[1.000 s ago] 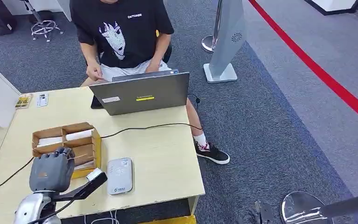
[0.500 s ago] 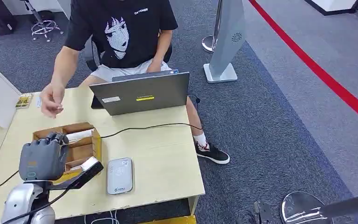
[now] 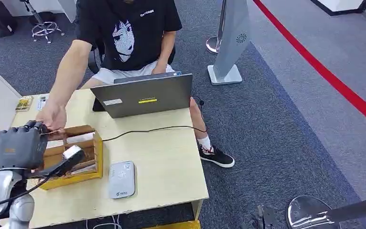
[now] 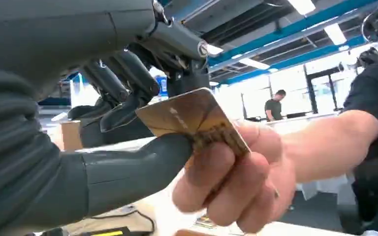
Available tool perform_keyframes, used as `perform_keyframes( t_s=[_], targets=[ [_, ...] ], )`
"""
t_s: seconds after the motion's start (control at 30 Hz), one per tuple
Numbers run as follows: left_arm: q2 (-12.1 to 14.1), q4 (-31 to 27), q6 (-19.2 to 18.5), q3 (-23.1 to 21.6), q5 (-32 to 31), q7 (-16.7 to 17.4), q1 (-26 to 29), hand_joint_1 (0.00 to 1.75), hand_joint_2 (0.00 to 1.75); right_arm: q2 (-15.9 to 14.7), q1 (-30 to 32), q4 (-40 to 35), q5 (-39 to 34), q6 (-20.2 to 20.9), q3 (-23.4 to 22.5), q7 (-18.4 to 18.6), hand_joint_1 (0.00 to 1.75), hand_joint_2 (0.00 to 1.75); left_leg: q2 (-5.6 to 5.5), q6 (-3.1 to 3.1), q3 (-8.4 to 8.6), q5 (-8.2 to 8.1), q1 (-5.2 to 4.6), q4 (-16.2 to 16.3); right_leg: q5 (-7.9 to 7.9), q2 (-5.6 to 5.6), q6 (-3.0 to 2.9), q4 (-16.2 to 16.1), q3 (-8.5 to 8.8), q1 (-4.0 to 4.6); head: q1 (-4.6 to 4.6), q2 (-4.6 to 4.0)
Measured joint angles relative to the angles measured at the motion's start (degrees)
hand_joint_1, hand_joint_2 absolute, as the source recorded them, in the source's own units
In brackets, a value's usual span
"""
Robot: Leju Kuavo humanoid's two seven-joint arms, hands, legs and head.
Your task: Pass the card to the sensor for recognition and then transmit it.
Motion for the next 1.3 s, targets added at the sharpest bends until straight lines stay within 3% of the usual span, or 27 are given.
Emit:
perform_keyframes(
  t_s=[0.13, 0.17, 0.2, 0.93, 1.13, 1.3],
  targets=[
    [0.87, 1.81, -0.59, 1.07, -0.74, -0.17, -1.71, 1.75, 1.75, 0.00, -0.07, 0.13, -0.68, -0.13, 0.44, 0.11, 0.00, 1.75, 0.01, 0.02, -0.06, 0.02, -0.01, 0.00, 0.05, 0.02, 0.02, 0.00, 0.00, 0.00, 0.00, 0.00],
    [0.92, 1.92, -0.70, 1.11, -0.81, -0.07, -1.91, 1.64, 1.75, 0.00, -0.08, 0.15, -0.92, -0.17, 0.52, 0.11, 0.00, 1.75, 0.03, 0.02, -0.06, 0.02, -0.01, 0.00, 0.05, 0.05, 0.02, 0.00, 0.00, -0.01, 0.00, 0.00],
    [0.98, 2.05, -0.85, 1.13, -0.81, 0.05, -2.20, 0.00, 1.75, 0.00, -0.08, 0.17, -0.98, -0.20, 0.61, 0.11, 0.00, 1.75, 0.03, 0.02, -0.07, 0.02, -0.02, 0.00, 0.06, 0.06, 0.02, 0.00, 0.00, -0.01, 0.00, 0.00],
    [0.85, 1.37, 1.68, 2.51, 0.27, 0.37, -1.75, 0.00, 1.75, 0.00, -0.13, 0.70, -3.15, -0.87, 1.86, 0.39, 0.00, 1.75, 0.00, 0.05, -0.13, 0.03, -0.04, 0.01, 0.07, 0.04, 0.04, -0.03, -0.04, -0.03, 0.00, 0.00],
    [-2.10, -9.08, 6.19, 4.00, 8.07, -3.54, 4.24, 0.00, 1.75, 0.00, -0.10, 0.55, -5.33, -0.74, 1.94, 1.03, 0.00, 1.75, 0.02, 0.12, -0.15, -0.05, -0.07, 0.01, 0.03, 0.06, 0.06, -0.05, -0.06, -0.04, 0.02, 0.00],
    [-4.62, -16.10, 6.78, 4.83, 11.55, -5.90, 9.09, 0.00, 1.75, 0.00, -0.07, 0.52, -5.22, -0.52, 1.55, 1.20, 0.00, 1.75, 0.02, 0.13, -0.16, -0.06, -0.08, 0.01, 0.03, 0.03, 0.08, -0.06, -0.07, -0.05, 0.00, 0.00]
  ],
)
